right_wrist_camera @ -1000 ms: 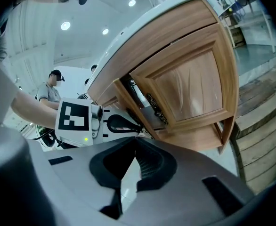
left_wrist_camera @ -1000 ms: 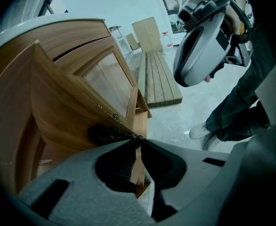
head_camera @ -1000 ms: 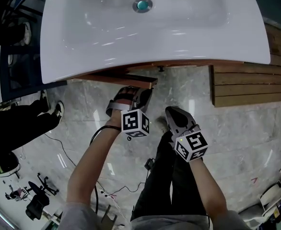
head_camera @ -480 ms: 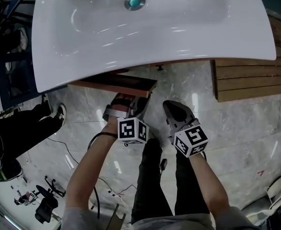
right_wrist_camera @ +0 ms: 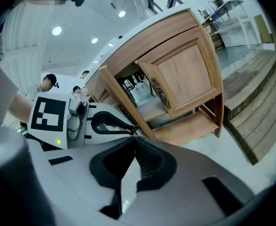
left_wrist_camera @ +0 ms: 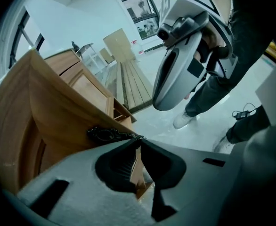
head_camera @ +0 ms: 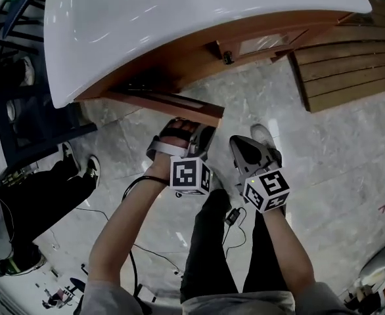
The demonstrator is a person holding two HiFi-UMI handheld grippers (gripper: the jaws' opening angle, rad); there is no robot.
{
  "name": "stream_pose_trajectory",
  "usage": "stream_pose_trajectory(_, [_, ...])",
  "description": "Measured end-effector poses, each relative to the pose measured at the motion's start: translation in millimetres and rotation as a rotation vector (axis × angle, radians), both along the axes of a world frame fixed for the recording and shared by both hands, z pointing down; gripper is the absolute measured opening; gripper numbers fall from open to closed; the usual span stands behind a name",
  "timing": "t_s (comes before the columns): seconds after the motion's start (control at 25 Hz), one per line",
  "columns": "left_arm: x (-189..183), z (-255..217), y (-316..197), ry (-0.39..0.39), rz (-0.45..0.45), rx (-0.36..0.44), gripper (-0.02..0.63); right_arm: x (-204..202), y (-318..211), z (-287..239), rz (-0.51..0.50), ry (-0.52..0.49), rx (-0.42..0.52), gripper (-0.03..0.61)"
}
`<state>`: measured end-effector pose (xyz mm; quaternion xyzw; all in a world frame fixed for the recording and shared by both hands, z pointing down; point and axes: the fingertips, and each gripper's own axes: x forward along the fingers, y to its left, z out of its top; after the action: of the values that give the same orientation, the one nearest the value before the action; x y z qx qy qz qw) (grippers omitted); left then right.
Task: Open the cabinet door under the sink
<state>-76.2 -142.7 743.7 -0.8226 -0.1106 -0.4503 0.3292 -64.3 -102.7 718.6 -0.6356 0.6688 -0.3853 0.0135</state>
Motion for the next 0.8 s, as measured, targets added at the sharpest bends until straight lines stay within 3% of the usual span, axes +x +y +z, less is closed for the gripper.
stream_pose_trajectory(0.48, [-75.7, 3.0, 35.5, -0.015, 0.238, 0.065, 0.035, -55.9, 35.3, 0.9, 0.116, 0.041, 0.000, 0.011])
stream_pose_trajectory(0.8, [-134.0, 5.1, 43.7, -0.067, 0.299, 0.051, 0.038, -95.5, 39.0, -13.2, 0.121, 0.034, -0.013, 0.011])
